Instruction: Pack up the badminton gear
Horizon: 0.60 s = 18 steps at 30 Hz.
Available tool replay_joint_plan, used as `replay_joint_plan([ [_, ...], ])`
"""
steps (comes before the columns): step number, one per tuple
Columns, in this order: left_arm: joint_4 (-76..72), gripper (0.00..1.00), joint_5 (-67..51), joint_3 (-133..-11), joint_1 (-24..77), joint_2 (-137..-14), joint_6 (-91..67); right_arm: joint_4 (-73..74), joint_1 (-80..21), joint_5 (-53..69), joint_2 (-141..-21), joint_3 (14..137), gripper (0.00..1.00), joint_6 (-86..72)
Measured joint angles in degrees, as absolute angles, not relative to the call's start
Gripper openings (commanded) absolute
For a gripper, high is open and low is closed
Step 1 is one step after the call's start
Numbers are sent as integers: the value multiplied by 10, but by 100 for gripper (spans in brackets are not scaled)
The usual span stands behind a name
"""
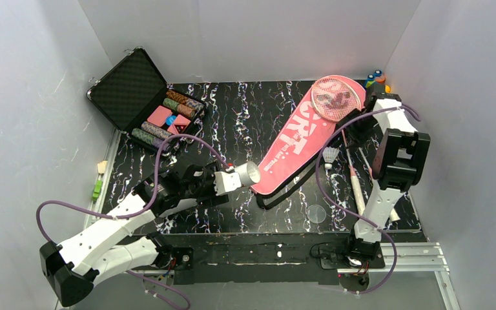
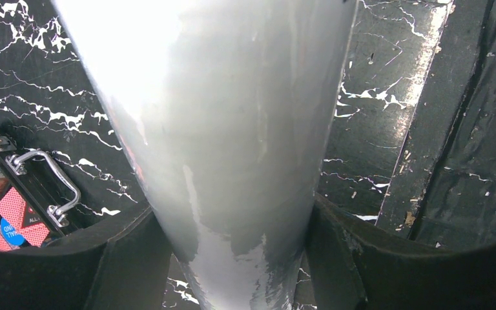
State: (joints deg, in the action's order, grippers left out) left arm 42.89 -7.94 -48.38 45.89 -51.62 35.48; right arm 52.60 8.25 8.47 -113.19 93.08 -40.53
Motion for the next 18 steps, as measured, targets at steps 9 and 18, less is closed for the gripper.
replay_joint_plan([
  [9, 429, 47, -79, -484, 459, -510, 358, 525, 83, 85, -1179, 915, 53, -401],
  [18, 429, 47, -79, -483, 459, -507, 360, 518, 83, 89, -1168, 865, 8, -392],
])
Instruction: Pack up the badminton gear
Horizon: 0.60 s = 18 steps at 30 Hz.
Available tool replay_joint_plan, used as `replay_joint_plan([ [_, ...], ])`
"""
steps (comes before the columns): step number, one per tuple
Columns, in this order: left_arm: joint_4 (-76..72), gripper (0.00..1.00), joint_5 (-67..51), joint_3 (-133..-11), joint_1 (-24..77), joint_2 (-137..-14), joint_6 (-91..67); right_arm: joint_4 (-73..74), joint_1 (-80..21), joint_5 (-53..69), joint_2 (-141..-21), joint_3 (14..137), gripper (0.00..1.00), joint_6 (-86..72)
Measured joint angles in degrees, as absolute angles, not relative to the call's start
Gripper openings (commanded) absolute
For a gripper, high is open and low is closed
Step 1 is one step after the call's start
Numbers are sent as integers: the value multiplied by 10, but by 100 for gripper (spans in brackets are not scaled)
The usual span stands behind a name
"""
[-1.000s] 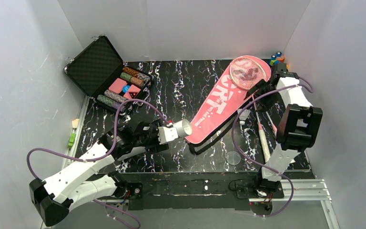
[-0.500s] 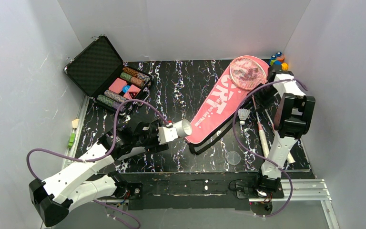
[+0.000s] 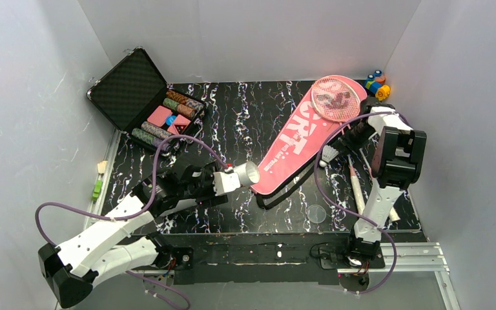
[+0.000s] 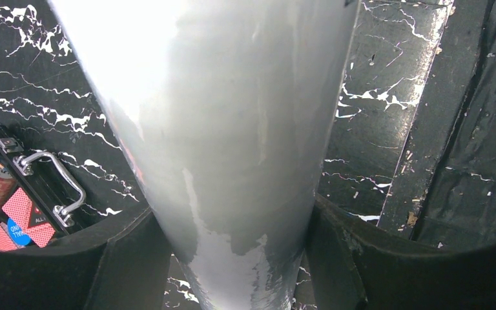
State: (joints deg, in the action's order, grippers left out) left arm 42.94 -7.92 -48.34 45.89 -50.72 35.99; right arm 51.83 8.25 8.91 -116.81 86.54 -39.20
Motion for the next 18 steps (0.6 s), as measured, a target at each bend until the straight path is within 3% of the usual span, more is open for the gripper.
replay_joint_plan([
  [2, 430, 47, -79, -483, 459, -506, 360, 517, 83, 91, -1154, 857, 1, -390],
  [13, 431, 47, -80, -483, 459, -503, 360, 503, 65, 133, -944, 796, 1, -394],
  [18, 431, 47, -80, -481, 459, -503, 360, 440, -41, 167, -767, 702, 2, -437],
])
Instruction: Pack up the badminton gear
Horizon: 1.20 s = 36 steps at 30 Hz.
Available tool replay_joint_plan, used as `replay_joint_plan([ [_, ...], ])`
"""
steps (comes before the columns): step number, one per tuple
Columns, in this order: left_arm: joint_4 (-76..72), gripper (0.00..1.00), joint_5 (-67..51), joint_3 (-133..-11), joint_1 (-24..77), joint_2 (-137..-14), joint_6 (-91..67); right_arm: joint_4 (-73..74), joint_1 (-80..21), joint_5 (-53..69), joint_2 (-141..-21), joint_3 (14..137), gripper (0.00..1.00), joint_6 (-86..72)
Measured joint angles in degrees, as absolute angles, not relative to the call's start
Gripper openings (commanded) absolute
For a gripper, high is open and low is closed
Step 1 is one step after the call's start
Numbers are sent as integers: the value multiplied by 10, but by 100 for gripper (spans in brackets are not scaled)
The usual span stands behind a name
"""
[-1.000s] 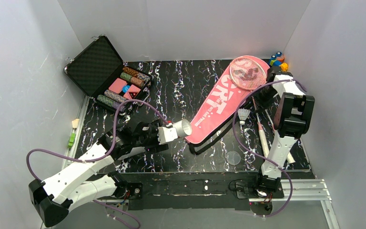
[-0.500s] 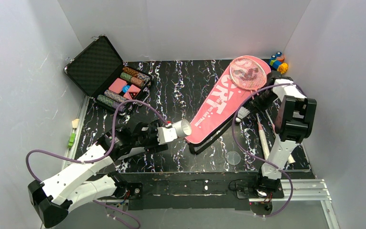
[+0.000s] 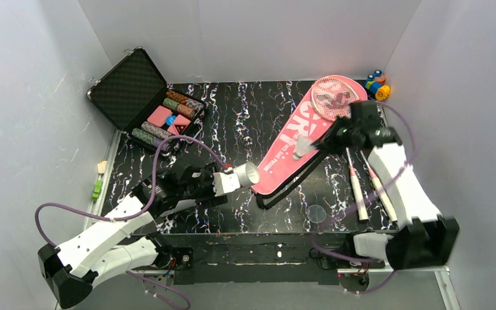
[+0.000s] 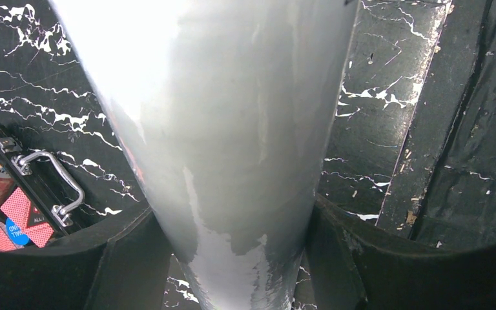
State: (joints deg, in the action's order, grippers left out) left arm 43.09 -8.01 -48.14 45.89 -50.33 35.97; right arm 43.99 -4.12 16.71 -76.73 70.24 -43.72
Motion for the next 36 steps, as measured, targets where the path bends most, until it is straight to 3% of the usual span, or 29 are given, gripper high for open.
replay_joint_plan([
  [4, 429, 47, -81, -478, 459, -503, 359, 345, -210, 171, -599, 596, 2, -513],
  [8, 429, 47, -81, -476, 459, -503, 359, 282, -275, 159, -531, 566, 1, -569],
  [18, 434, 47, -79, -476, 459, -504, 359, 222, -349, 123, -588, 577, 1, -609],
  [36, 433, 47, -79, -476, 459, -505, 358, 214, -375, 102, -576, 618, 1, -613],
])
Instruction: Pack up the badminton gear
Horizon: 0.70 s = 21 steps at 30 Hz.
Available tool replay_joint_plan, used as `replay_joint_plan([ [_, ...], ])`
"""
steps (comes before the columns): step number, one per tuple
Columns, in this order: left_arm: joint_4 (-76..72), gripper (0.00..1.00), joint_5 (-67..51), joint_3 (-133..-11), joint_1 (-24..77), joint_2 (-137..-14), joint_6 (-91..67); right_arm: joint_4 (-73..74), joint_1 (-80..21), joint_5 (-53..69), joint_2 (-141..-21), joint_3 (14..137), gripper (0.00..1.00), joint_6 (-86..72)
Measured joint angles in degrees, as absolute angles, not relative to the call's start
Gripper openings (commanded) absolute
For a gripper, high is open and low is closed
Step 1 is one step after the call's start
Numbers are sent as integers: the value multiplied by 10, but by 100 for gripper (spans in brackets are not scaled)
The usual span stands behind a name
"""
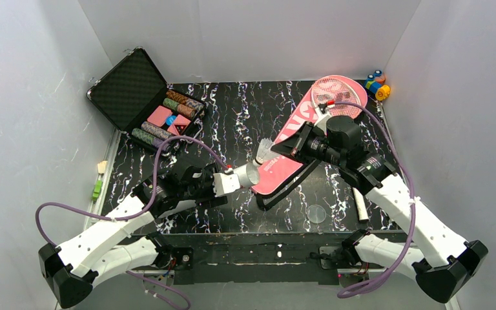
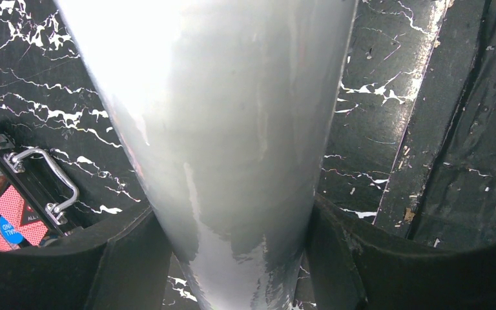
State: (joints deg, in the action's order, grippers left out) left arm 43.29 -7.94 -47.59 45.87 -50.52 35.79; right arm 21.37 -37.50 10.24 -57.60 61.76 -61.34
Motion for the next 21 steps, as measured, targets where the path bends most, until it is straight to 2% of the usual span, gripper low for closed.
replay_joint_plan([
  [21, 431, 47, -79, -476, 459, -509, 358, 188, -459, 70, -618, 582, 1, -626],
])
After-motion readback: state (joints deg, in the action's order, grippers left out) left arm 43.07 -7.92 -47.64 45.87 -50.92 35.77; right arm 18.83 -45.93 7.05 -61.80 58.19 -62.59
